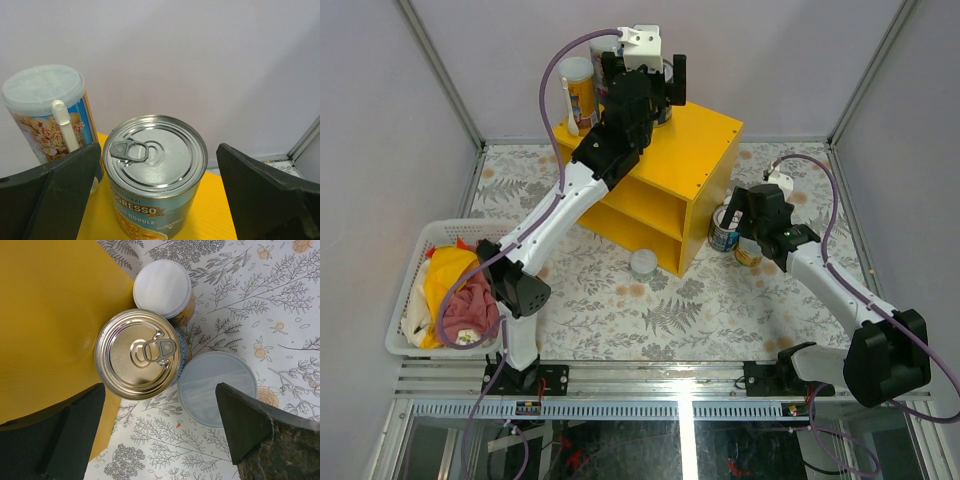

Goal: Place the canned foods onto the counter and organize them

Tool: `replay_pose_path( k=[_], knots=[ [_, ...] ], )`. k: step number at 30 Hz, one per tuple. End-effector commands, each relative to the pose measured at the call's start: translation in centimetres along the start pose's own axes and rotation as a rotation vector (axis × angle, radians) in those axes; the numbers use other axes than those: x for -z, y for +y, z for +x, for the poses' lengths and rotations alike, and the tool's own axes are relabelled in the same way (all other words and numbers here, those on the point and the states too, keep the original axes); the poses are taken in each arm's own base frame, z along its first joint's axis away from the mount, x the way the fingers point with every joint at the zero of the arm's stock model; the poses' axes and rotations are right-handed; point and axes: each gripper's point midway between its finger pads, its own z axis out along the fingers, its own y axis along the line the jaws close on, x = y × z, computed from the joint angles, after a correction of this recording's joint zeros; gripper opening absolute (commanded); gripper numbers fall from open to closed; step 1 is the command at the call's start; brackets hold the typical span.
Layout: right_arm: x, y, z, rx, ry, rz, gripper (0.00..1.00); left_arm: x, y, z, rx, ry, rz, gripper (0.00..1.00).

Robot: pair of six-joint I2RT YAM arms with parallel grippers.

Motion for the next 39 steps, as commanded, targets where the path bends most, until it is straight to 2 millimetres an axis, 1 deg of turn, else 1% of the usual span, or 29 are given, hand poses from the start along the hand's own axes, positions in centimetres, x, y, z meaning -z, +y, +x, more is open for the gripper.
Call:
replay_pose_path(
  k=[1,4,8,11,13,16,19,20,25,26,29,34,39],
  knots=[
    [0.2,1.6,-3.5,-0.035,-0.081,-0.051,1.00,1.5,0.7,-4.8,0.044,-0.116,-0.018,1.00],
    [0.0,1.6,-3.9,-0.046,-0.086,-0.051,0.99,2.1,0.9,-5.6,0.047,-0.134,-0.021,1.00],
    [-0.6,1.6,-4.4,-0.058,-0.090,-0.048,1.00,3.1,0.5,-6.5,0.040,-0.149,-0.014,0.99],
    [-1.3,1.5,-4.6,-0.069,-0.085,-0.041,1.00,4.6,-0.4,-7.4,0.031,-0.165,0.008,1.00],
    [-1.9,1.5,-4.8,-0.082,-0.086,-0.040,1.00,5.8,-1.3,-7.5,0.022,-0.164,0.026,1.00],
    [-2.9,1.3,-5.2,-0.108,-0.082,-0.040,1.00,8.6,-3.0,-7.3,0.016,-0.160,0.065,1.00],
    [-4.0,1.4,-5.6,-0.135,-0.080,-0.049,1.00,11.6,-4.0,-6.6,0.026,-0.154,0.092,1.00],
    [-4.3,1.6,-5.9,-0.146,-0.083,-0.056,1.00,12.5,-4.4,-5.7,0.026,-0.143,0.100,1.00],
    [-5.9,2.5,-6.4,-0.170,-0.069,-0.069,1.00,17.3,-4.5,-4.8,0.065,-0.132,0.112,1.00],
    [-6.1,2.6,-6.3,-0.169,-0.066,-0.067,1.00,18.3,-4.3,-4.8,0.077,-0.129,0.113,1.00],
    [-6.9,2.8,-6.2,-0.171,-0.049,-0.067,1.00,20.9,-4.7,-3.2,0.076,-0.104,0.130,0.99],
    [-7.9,3.0,-5.0,-0.171,0.001,-0.065,0.98,24.6,-5.4,-0.2,0.091,-0.050,0.160,0.99],
    [-7.7,3.2,-3.8,-0.182,0.033,-0.090,0.92,26.8,-5.6,2.4,0.078,0.001,0.161,0.98]
  ],
)
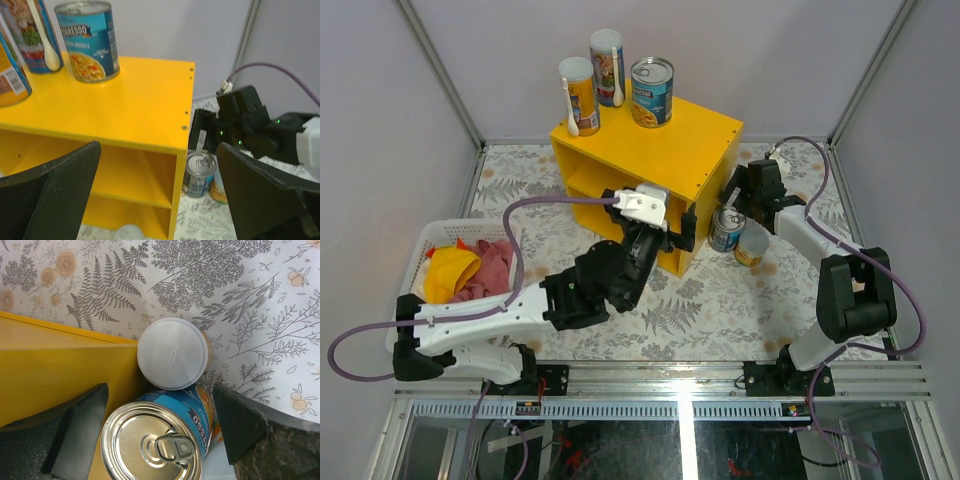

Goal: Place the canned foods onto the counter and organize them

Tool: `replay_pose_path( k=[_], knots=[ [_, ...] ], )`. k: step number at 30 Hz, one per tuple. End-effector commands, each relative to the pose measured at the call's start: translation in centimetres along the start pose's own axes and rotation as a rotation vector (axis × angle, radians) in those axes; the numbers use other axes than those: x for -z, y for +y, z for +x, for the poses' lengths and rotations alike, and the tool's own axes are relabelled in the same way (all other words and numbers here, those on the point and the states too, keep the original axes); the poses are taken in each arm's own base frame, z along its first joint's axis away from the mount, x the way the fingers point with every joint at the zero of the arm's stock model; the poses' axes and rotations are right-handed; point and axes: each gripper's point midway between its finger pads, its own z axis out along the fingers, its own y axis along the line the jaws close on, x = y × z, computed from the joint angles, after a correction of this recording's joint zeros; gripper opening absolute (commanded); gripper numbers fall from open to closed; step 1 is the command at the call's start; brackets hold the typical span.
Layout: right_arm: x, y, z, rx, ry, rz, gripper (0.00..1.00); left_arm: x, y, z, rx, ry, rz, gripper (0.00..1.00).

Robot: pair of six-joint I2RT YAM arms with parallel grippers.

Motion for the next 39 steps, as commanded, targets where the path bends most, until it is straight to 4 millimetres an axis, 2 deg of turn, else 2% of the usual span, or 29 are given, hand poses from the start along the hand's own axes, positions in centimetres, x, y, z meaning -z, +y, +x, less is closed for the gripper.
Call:
replay_pose_path(
  k=[1,7,16,25,39],
  knots=[
    [0.8,2.5,-0.9,-0.036,-0.013,-0.106,0.90,1.6,0.6,0.4,0.077,-0.001,-0.063,0.98],
    [2.0,2.9,0.1,-0.045,0.014,-0.155,0.76,3.2,0.5,3.8,0.095,0.061,-0.077,0.99],
    [3.8,3.0,1.6,-0.034,0.040,-0.187,0.69,5.5,0.1,9.3,0.116,0.152,-0.052,0.99],
    [6.0,4.5,4.0,0.030,0.063,-0.208,0.68,8.0,-0.9,14.1,0.096,0.215,0.001,1.00],
    [9.4,4.6,8.7,0.067,0.114,-0.234,0.68,12.1,-1.9,20.6,0.072,0.298,0.065,1.00]
  ],
)
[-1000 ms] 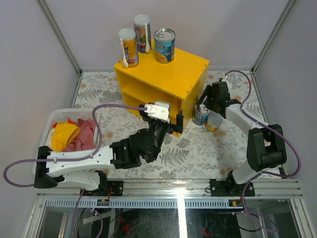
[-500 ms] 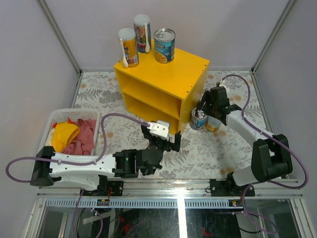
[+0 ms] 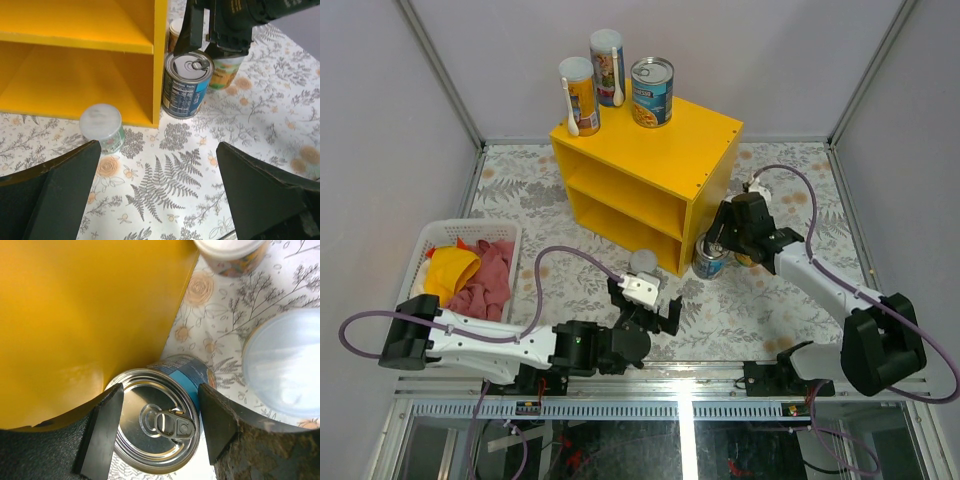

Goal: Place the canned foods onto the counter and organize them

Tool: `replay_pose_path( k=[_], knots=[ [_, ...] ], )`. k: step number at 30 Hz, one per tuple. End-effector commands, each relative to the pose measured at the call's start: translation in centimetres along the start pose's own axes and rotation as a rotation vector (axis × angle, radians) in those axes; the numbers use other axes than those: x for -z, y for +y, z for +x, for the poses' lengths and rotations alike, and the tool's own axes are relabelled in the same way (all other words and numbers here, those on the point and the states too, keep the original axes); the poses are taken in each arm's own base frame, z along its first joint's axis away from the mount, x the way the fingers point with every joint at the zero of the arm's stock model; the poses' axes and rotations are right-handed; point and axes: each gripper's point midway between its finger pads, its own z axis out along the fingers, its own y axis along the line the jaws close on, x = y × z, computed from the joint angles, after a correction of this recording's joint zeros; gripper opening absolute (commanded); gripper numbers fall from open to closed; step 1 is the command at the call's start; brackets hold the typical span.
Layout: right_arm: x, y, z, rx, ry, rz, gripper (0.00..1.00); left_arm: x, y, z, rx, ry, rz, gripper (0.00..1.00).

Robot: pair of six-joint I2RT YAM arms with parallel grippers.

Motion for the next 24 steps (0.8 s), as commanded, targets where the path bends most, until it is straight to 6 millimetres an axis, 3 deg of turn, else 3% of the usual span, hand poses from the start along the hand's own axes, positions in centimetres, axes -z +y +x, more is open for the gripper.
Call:
replay_pose_path(
  k=[1,13,24],
  knots=[
    [2.2,2.8,1.0,-0.017,-0.013,-0.101,0.68,0.6,-0.2,1.8,0.042,-0.001,-0.016,1.00],
    [5.4,4.1,5.6,-0.035,0.031,-0.163,0.67,1.6,-1.5,6.5,-0.039,-0.015,0.043,1.00],
    [7.5,5.9,10.2,0.014,0.095,-0.218,0.67,1.6,-3.0,8.7,-0.093,-0.022,0.103,1.00]
  ],
)
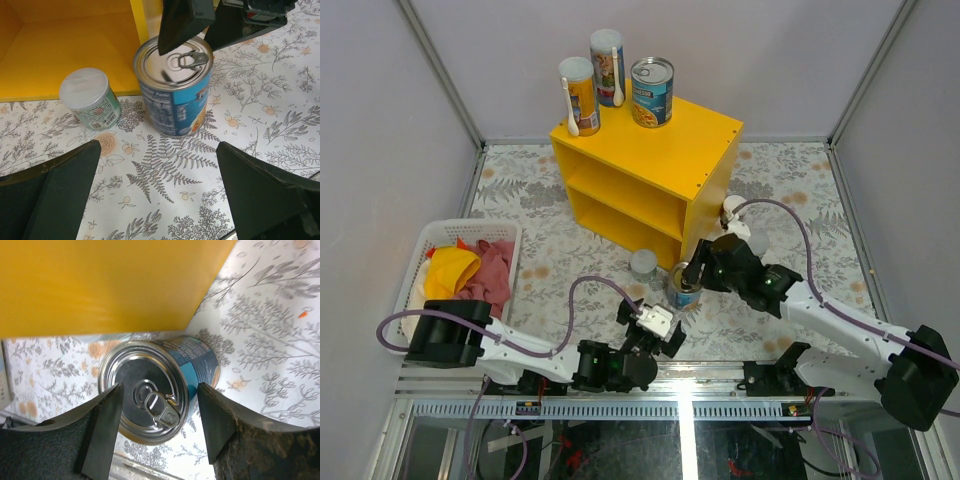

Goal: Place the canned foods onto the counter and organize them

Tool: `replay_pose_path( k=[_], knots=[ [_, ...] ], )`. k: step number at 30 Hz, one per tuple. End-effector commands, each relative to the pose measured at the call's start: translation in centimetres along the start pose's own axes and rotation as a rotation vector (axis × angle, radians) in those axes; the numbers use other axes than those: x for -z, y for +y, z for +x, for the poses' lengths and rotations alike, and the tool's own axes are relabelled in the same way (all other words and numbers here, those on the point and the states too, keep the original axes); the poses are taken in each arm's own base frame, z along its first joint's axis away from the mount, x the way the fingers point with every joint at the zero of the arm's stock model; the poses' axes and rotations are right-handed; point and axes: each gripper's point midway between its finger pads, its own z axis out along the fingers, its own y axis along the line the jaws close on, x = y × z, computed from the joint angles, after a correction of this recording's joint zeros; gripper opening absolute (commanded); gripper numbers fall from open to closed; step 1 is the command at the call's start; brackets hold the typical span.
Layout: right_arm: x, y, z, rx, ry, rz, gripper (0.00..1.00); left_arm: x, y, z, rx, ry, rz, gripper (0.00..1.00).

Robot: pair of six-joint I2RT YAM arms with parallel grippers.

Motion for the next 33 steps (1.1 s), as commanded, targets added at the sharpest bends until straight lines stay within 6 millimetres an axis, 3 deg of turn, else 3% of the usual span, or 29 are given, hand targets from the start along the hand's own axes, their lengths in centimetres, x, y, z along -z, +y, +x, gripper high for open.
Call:
replay_pose_path(
  k=[1,13,23,33],
  knots=[
    [0.9,2.1,1.1,-0.008,0.003,-0.054,0.67,1.0,-2.4,-1.1,0.072,-0.066,0.066,1.00],
    [2.1,4.4,3.4,0.079,0.051,-0.104,0.67,0.7,-2.6,0.3,0.077,-0.082,0.068,1.00],
    [4.9,3.2,-0.3,0.124,-0.096,-0.044,0.69,-0.2,-2.1,0.4,0.138,-0.111,0.037,1.00],
    [4.7,3.0,-2.1,0.165,-0.165,-0.007,0.76,-2.7,-1.1,0.2,0.255,-0.154,-0.014,1.00]
  ],
)
